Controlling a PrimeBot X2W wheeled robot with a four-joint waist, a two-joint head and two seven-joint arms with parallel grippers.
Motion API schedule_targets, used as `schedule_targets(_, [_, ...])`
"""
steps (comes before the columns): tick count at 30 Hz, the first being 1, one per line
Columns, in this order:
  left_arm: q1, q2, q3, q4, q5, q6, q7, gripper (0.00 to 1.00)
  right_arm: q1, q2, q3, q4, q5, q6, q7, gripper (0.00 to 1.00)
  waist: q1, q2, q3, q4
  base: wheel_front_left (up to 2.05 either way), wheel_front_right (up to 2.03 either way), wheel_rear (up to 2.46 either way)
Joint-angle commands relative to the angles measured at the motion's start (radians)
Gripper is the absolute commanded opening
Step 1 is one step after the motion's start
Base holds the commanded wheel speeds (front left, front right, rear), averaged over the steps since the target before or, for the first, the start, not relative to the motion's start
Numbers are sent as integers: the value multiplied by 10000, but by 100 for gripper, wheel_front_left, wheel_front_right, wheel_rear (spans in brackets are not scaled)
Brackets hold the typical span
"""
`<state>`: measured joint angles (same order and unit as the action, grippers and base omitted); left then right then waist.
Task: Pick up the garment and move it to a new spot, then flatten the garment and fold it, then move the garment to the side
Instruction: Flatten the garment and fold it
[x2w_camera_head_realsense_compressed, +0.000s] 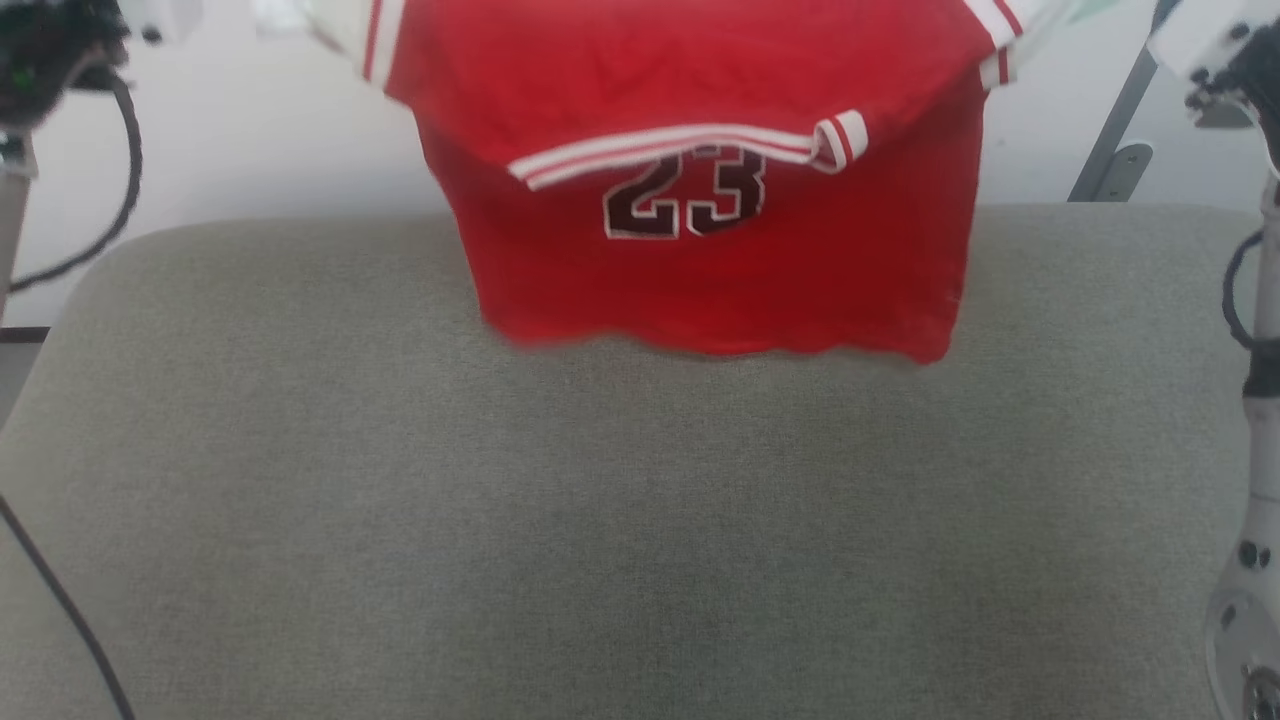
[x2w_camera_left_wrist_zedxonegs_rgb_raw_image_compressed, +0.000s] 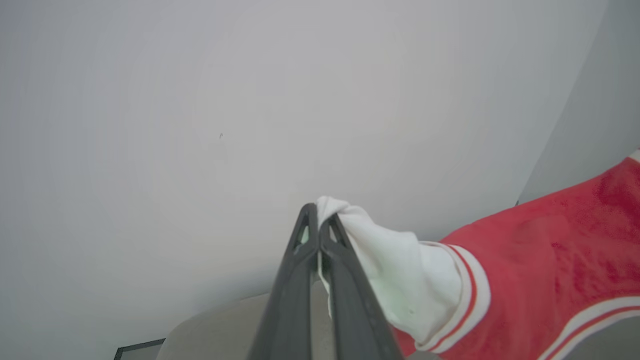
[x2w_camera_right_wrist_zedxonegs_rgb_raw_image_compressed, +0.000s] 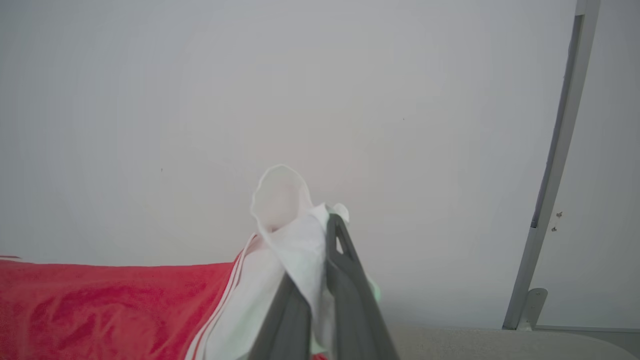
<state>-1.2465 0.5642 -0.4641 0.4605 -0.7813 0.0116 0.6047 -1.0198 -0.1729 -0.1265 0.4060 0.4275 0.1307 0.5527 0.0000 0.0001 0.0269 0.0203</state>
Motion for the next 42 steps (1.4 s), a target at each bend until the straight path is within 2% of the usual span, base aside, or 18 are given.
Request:
schedule_targets(1, [-178,-26,31,67,172,-83,-115,0,-165,60,19,125,-95,0,-105,0,0,-1,6,-4,0,0,0])
schedule_targets(8, [-905,-197,-82,408,523,-193,-820,0,-854,-69,59,624,-285,-2,-752,0,0,-1,514,9,0,0,0])
schedule_targets(16, [-2000,-664,-151,959,1098,-60,-2031,0,-1883,-530,573,1334,-658,0,-2131,0,0,-1,2349,53,0,0,0])
schedule_targets(23, [-3434,-1157,-174,1803,1857,270,-3700,0,-3280,-1129,1366,2387,-1199,-2,-4584,0,0,-1,3961,175,0,0,0])
schedule_targets(30, [-4389,-1604,-17,2574,2543,692,-6525,0,-4450,-1520,2147,3461,-2357,-3,-7747,0,0,-1,4849,397,0,0,0])
schedule_targets(33, [-4105,-1810,-81,3047,2514,514,-7213,0,-4380,-1582,2472,3940,-2758,-3,-8085,0,0,-1,4934,518,0,0,0])
schedule_targets(37, [-3650,-1951,-259,3611,2457,286,-7356,0,-3925,-1644,2964,4576,-2771,-6,-8145,0,0,-1,4836,630,0,0,0])
schedule_targets(42, [-2436,-2205,-455,4511,2048,-97,-6908,0,-2922,-1541,3618,5610,-1445,-6,-7705,0,0,-1,4346,797,0,0,0])
